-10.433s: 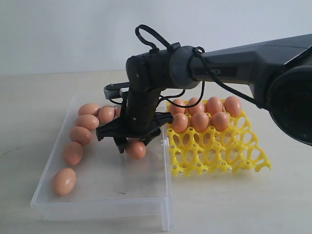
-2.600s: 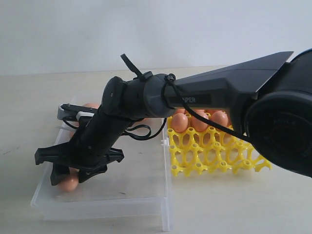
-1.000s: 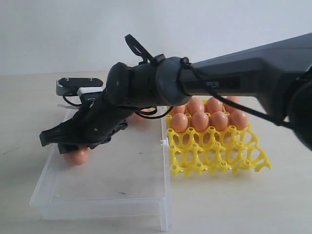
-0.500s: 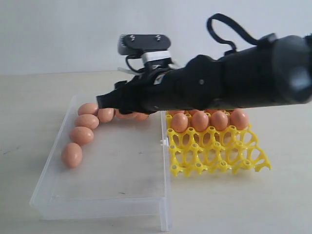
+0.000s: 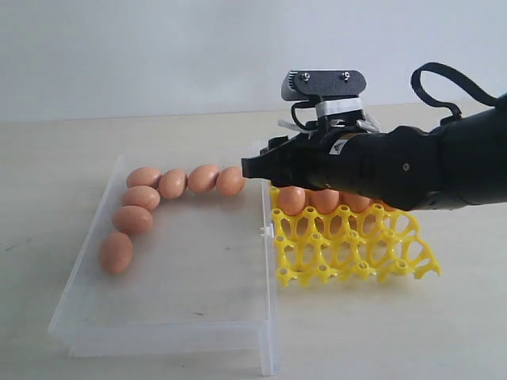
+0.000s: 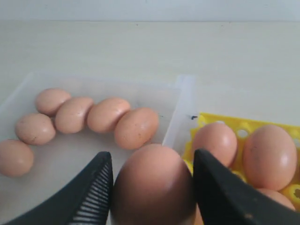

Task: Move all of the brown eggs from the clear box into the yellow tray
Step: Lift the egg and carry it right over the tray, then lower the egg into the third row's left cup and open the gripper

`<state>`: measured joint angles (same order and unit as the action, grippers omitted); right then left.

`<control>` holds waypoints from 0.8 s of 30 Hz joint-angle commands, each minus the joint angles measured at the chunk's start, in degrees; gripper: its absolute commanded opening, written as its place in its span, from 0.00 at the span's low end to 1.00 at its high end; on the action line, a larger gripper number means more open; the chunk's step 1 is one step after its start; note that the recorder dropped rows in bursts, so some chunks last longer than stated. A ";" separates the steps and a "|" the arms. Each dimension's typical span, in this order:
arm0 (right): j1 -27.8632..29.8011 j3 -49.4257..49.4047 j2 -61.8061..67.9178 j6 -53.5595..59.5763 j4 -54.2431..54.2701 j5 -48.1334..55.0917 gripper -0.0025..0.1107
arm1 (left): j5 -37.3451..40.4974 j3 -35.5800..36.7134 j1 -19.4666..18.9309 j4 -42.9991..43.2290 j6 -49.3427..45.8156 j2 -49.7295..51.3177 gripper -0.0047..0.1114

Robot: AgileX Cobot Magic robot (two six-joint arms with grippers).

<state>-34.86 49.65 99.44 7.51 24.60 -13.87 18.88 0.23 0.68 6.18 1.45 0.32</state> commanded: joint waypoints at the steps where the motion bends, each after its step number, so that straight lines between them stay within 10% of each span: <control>1: 2.05 -0.20 1.97 -1.41 -1.21 -1.54 0.02 | -0.79 -0.23 -0.07 -0.16 0.25 -0.32 0.04; 24: 2.83 -0.08 8.84 -3.30 -4.05 -0.69 0.02 | -0.79 -0.23 -0.07 -0.16 0.25 -0.32 0.04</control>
<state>-31.87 49.65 108.03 4.28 21.26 -14.13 18.88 0.23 0.68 6.18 1.45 0.32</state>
